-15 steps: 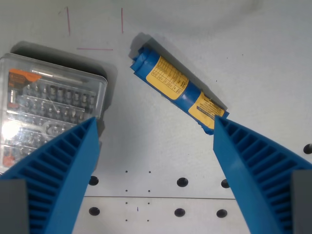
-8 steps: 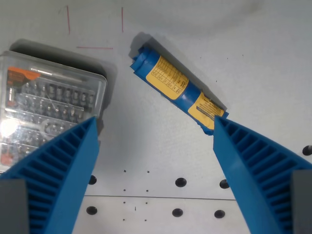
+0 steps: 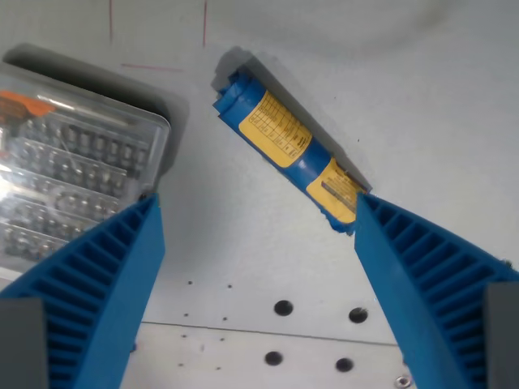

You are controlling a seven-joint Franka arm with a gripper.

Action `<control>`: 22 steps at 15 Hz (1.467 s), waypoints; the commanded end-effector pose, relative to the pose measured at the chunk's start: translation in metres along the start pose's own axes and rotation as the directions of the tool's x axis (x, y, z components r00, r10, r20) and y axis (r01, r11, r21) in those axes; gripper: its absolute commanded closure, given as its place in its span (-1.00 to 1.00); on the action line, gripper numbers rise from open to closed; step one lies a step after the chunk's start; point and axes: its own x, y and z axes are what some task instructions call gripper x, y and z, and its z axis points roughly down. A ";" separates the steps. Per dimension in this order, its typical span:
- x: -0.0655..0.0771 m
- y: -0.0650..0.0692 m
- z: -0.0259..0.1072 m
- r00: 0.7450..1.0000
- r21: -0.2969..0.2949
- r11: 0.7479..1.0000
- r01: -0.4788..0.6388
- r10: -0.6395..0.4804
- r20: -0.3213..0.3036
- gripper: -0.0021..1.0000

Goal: Move above the blue bag

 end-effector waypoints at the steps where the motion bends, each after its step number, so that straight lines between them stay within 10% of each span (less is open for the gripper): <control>1: -0.005 0.005 0.010 0.976 -0.043 0.978 0.205 -0.207 -0.065 -1.00; 22: -0.020 0.018 0.094 0.780 -0.112 0.776 0.621 -0.626 -0.012 -1.00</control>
